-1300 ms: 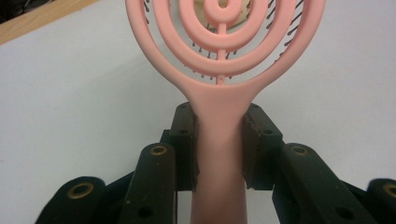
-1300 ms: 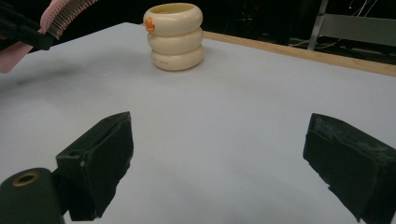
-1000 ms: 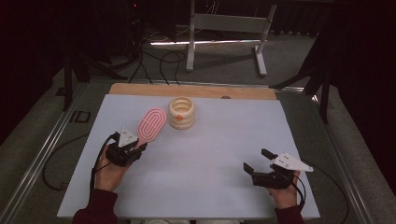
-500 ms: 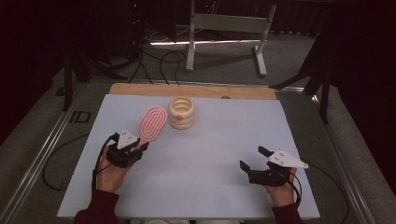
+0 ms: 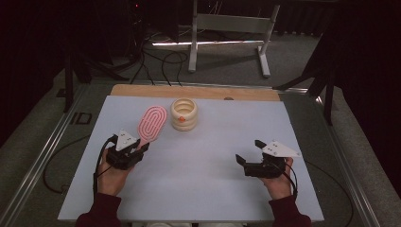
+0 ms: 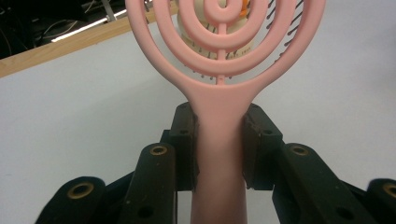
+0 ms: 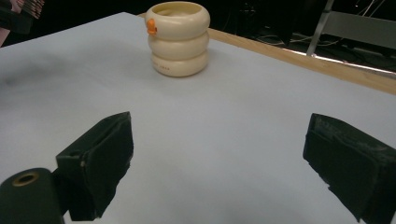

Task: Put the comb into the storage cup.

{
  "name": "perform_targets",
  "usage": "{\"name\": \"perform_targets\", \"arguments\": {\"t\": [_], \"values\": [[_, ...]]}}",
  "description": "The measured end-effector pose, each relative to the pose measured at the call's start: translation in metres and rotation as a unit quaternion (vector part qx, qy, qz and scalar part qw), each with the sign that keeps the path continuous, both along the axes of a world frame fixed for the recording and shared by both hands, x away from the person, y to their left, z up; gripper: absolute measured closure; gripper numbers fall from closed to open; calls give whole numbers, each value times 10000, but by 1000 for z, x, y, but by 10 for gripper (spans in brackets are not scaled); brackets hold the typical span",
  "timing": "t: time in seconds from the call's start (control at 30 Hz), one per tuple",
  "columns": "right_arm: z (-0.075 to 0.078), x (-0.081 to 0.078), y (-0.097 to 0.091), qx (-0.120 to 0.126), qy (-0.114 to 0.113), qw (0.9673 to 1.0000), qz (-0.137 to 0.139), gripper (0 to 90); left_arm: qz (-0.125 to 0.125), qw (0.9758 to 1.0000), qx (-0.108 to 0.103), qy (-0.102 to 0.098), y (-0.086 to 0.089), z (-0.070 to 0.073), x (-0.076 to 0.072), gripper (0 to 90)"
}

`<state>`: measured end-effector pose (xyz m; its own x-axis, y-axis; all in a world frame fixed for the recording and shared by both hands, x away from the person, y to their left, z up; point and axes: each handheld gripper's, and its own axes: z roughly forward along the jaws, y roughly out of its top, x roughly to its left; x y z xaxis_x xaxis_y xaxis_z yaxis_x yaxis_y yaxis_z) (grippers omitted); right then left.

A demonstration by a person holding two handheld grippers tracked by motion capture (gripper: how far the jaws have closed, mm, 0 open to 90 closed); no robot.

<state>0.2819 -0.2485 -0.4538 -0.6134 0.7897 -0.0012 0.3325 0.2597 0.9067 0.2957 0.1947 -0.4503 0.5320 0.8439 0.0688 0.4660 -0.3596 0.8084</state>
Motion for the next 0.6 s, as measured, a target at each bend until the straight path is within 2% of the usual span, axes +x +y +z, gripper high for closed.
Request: {"name": "perform_targets", "arguments": {"t": [0.13, 0.3, 0.6], "values": [[4, 6, 6, 61, 25, 10000, 47, 86, 82, 9999, -69, -58, 2, 2, 0, 700], [13, 17, 21, 262, 71, 9994, 205, 87, 200, 9996, -136, -133, 4, 3, -1, 700], [24, 30, 40, 282, 96, 9989, 368, 86, 274, 9992, -227, -181, 4, 5, -1, 700]]}}
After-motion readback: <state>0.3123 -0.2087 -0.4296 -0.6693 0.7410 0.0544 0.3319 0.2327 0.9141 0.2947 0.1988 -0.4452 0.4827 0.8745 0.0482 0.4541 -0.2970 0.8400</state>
